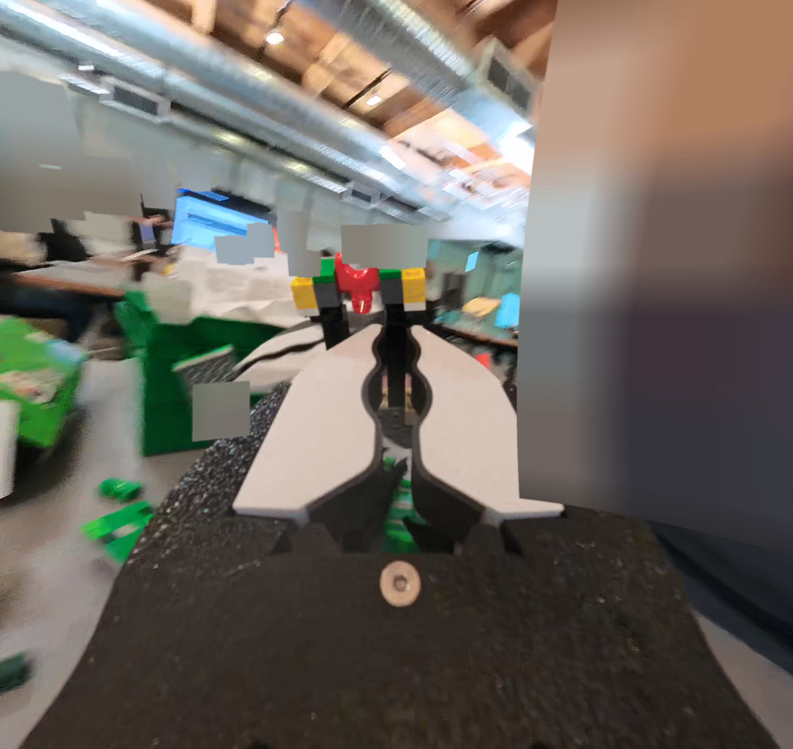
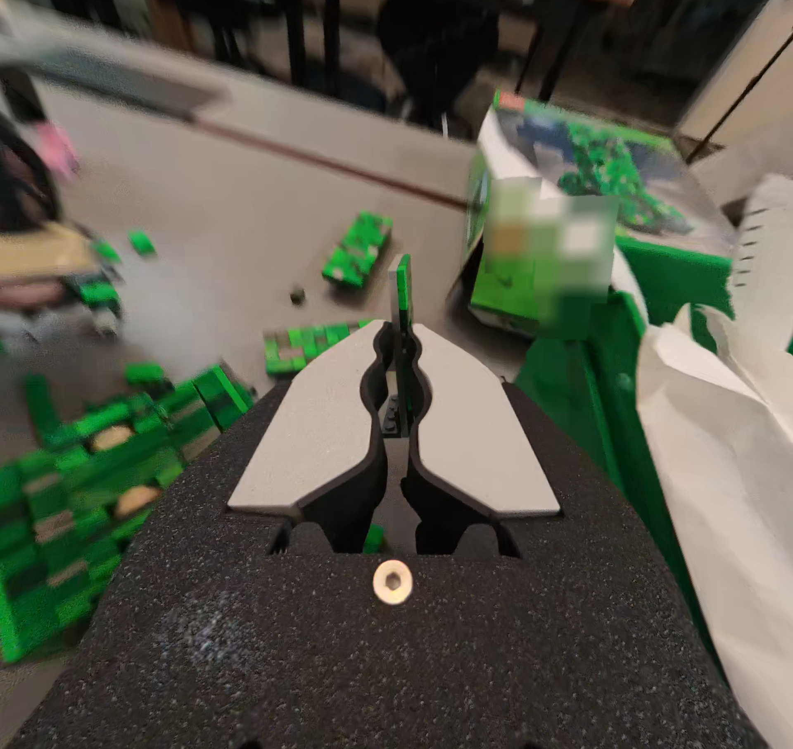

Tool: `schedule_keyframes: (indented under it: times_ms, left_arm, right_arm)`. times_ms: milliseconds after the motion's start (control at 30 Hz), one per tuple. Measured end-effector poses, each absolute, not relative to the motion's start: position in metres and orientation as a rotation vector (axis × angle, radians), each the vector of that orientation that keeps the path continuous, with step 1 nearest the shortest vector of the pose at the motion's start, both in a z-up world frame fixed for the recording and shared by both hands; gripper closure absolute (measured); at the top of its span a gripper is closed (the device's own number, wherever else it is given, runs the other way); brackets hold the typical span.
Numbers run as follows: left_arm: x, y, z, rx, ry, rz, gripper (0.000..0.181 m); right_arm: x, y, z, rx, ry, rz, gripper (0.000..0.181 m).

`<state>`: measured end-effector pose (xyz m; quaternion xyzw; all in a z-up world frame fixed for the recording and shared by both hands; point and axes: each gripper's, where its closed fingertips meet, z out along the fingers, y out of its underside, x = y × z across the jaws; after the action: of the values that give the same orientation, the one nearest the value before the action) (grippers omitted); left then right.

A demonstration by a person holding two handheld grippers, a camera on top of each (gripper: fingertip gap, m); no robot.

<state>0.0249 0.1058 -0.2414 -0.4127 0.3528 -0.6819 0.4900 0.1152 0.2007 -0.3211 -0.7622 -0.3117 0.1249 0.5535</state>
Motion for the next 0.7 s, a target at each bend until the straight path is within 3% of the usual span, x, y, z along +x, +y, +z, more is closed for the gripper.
schedule_keyframes:
  times_ms: [300,467,600,700]
  left_arm:
    - [0.020,0.077,-0.233,-0.848,0.972,-1.826,0.174]
    - [0.018,0.078,-0.232,-0.834,0.956,-1.828,0.174]
    - [0.018,0.078,-0.232,-0.841,0.958,-1.818,0.174]
    - [0.023,0.079,-0.237,-0.881,0.982,-1.778,0.174]
  right_arm:
    - [0.113,0.194,-0.367,-1.982,-1.040,0.184,0.175]
    - [0.108,0.185,-0.354,-1.955,-1.062,0.356,0.140]
    - [0.070,0.141,-0.296,-1.680,-1.061,0.956,0.140]
    - [0.052,0.108,-0.260,-1.500,-1.094,1.225,0.130]
